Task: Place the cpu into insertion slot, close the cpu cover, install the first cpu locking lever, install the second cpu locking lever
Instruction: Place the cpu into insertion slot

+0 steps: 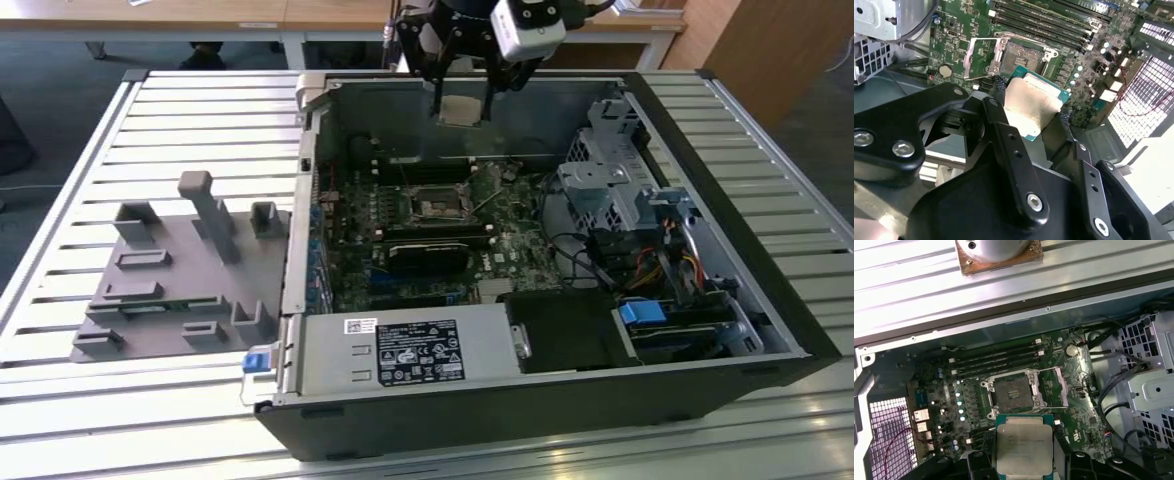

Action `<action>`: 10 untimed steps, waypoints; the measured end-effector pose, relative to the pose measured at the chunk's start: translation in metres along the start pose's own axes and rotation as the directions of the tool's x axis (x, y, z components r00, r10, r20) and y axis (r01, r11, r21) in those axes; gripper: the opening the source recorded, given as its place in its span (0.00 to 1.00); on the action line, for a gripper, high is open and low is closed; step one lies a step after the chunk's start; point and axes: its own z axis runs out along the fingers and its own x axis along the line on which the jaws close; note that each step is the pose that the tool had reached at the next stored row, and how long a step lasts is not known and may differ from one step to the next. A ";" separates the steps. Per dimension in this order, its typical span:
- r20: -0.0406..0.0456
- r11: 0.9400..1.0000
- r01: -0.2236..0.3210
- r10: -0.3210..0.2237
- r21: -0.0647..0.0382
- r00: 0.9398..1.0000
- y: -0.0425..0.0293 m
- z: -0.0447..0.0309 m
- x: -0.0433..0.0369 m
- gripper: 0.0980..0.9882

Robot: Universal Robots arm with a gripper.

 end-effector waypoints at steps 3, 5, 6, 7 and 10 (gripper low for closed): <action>0.002 1.000 -0.019 0.019 0.000 1.000 -0.0001 0.0001 0.0001 0.49; 0.003 1.000 -0.030 0.030 -0.001 1.000 -0.0001 0.0001 0.0002 0.49; 0.003 0.999 -0.036 0.036 -0.001 0.999 -0.0001 0.0001 0.0003 0.49; 0.004 0.999 -0.041 0.041 -0.001 0.999 -0.0001 0.0002 0.0003 0.49; 0.005 0.998 -0.057 0.057 -0.001 0.998 -0.0001 0.0002 0.0004 0.49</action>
